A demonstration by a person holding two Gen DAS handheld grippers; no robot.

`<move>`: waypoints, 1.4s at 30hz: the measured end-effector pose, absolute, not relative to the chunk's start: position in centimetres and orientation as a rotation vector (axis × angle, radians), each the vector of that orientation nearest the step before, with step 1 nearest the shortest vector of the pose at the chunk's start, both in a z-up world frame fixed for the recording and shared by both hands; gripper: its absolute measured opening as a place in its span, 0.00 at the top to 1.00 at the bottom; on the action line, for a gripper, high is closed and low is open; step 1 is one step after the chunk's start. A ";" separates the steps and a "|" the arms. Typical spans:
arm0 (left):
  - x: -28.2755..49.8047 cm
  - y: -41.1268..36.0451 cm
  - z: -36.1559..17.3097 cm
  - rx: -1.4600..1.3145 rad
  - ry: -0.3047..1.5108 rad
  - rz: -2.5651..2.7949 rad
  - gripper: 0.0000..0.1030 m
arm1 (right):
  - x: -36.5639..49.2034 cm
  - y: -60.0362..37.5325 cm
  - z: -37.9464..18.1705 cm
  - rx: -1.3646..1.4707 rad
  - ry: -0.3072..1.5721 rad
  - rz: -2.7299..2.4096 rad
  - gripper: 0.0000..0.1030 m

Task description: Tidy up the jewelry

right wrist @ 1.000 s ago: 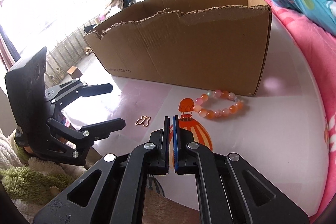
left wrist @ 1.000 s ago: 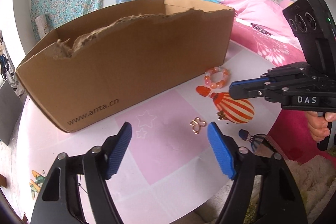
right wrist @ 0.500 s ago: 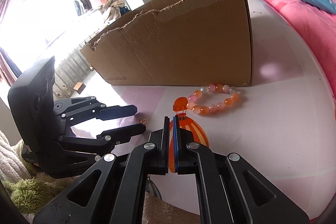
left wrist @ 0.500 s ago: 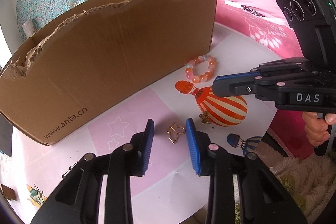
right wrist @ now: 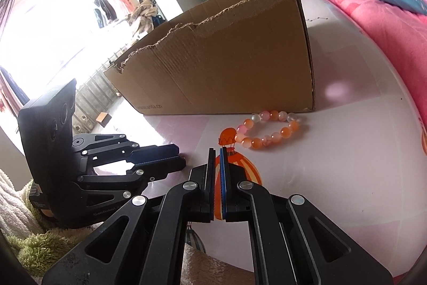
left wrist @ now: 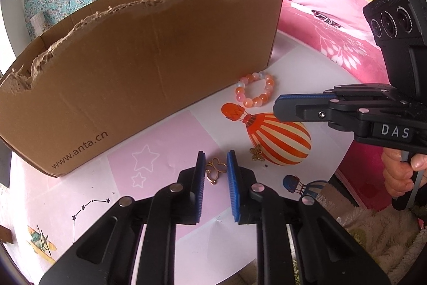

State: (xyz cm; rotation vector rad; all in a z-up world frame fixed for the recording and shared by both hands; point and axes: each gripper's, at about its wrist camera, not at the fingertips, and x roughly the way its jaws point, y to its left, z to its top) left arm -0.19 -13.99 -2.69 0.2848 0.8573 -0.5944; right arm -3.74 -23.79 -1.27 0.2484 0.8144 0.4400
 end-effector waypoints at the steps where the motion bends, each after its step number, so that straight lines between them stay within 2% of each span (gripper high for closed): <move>1: -0.2 -13.9 -2.7 0.283 0.856 -0.594 0.85 | -3.8 -23.8 -1.2 0.248 0.813 0.439 0.96; 8: -0.8 -12.9 -1.7 0.259 0.819 -0.593 0.85 | -4.0 -22.9 -0.6 0.206 0.819 0.456 0.95; 12: -0.7 -11.6 -1.1 0.232 0.801 -0.562 0.85 | -4.2 -21.2 -0.5 0.111 0.836 0.466 0.81; 21: -0.6 -8.9 -0.4 0.179 0.784 -0.523 0.85 | -3.4 -17.7 -1.4 -0.213 0.857 0.490 0.79; 26: -0.7 -8.1 -0.3 0.156 0.777 -0.517 0.85 | -2.4 -17.5 -2.2 -0.291 0.886 0.535 0.79; 28: -0.8 -8.0 -0.3 0.154 0.775 -0.519 0.85 | -2.1 -17.7 -2.1 -0.305 0.895 0.541 0.88; 35: -1.3 -7.5 0.0 0.155 0.752 -0.533 0.85 | -2.3 -18.1 -2.0 -0.268 0.895 0.536 0.91; 37: -1.4 -7.4 0.2 0.157 0.747 -0.537 0.85 | -2.3 -18.3 -1.7 -0.226 0.900 0.527 1.00; 42: -2.0 -7.1 0.9 0.165 0.713 -0.558 0.85 | -2.4 -19.7 -0.7 -0.165 0.890 0.504 1.00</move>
